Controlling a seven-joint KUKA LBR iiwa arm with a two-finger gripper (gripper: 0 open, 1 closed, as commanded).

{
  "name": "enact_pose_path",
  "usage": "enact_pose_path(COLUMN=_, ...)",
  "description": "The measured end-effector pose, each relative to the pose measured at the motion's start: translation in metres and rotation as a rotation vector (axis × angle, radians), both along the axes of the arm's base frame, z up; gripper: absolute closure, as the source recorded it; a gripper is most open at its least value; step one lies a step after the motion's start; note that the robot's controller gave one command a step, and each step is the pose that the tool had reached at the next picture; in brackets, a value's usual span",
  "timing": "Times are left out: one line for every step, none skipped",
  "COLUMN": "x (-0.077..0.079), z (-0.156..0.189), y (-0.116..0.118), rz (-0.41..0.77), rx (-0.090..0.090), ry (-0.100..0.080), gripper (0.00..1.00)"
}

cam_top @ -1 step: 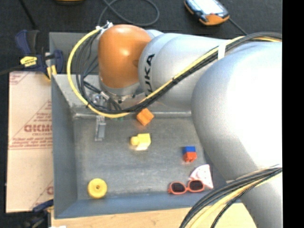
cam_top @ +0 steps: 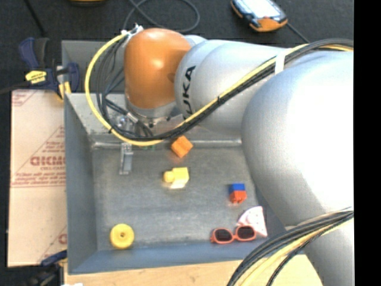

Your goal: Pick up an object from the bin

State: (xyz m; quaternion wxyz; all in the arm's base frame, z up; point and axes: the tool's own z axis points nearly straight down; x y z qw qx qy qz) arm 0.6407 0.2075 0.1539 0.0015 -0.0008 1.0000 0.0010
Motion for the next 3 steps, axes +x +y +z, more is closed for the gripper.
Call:
enact_pose_path(x=0.004, z=-0.064, y=-0.075, rz=0.065, rx=-0.002, ry=-0.004, gripper=0.00)
enact_pose_path(x=-0.014, z=-0.059, y=-0.100, rz=0.187, rx=-0.004, ry=0.005, gripper=0.00)
enact_pose_path(x=-0.028, z=-0.053, y=-0.143, rz=0.103, rx=-0.001, ry=0.000, gripper=0.00)
